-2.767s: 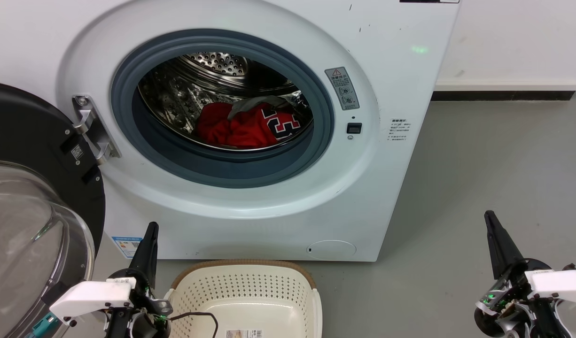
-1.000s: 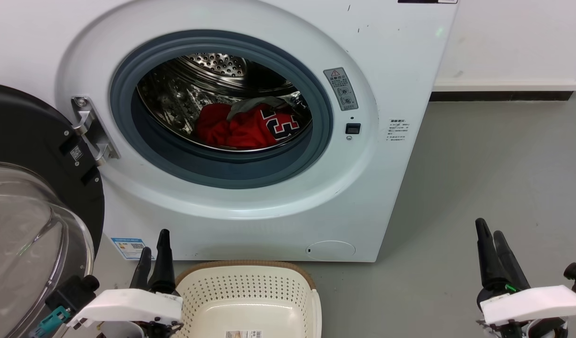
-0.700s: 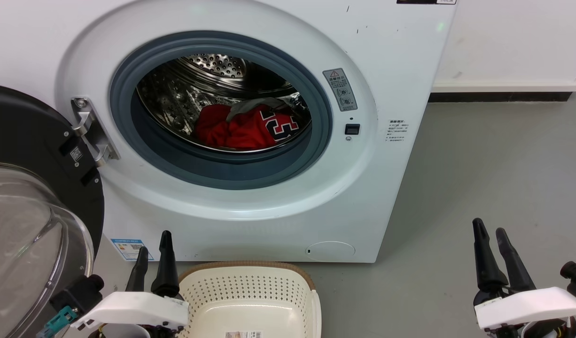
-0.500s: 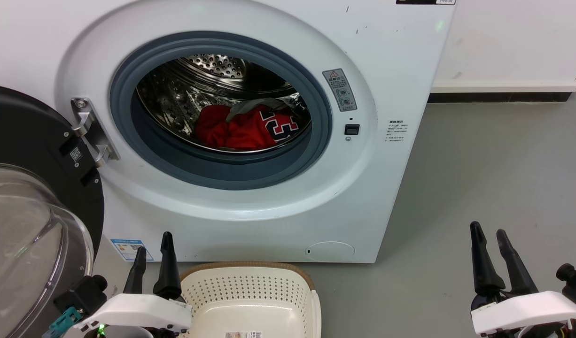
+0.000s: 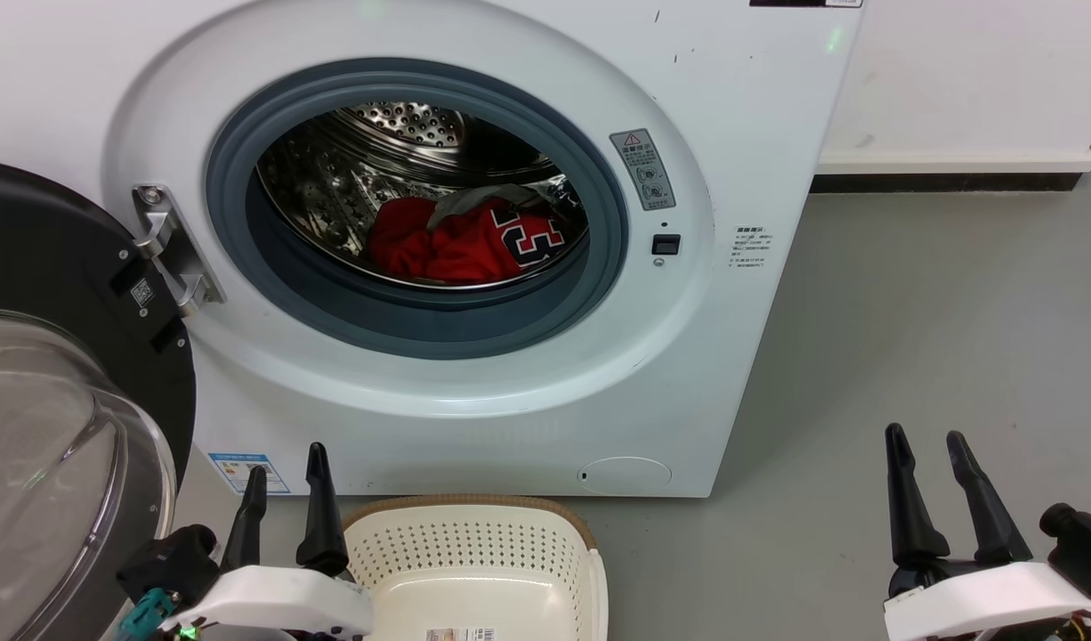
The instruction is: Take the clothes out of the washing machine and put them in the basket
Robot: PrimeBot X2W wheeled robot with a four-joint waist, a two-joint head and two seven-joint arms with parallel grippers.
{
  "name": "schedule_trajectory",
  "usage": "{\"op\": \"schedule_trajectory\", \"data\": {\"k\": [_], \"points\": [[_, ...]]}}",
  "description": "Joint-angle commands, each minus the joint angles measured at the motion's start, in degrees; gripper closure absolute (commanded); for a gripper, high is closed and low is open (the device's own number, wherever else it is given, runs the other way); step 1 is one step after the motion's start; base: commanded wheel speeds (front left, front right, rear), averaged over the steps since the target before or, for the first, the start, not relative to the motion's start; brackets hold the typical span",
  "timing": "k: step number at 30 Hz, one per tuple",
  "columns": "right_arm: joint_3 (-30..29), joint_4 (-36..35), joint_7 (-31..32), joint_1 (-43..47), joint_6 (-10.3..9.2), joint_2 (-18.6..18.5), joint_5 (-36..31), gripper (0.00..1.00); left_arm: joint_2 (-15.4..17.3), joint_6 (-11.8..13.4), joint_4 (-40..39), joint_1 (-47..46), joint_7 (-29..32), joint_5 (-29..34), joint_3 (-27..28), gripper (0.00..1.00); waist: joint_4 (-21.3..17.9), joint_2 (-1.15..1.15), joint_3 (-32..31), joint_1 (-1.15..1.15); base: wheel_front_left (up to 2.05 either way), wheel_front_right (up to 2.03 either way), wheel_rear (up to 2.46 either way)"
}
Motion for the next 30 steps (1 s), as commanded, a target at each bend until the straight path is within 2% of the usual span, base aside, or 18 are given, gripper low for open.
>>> {"op": "schedule_trajectory", "data": {"k": [1, 30], "points": [[0.05, -1.06, -0.57, 0.10, 0.00, -0.12, -1.93, 0.00, 0.14, 0.32, -0.93, -0.05, -0.70, 1.80, 0.01, 0.00, -0.01, 0.00, 0.01, 0.00, 0.00, 0.00, 0.00], [0.63, -3.29, -4.35, 2.57, -0.01, -0.11, -19.27, 0.00, 0.17, 2.51, -1.93, 2.39, -4.53, 16.48, -1.21, 0.00, -0.06, 0.00, -0.07, 0.00, 0.00, 0.00, 0.00]]}}
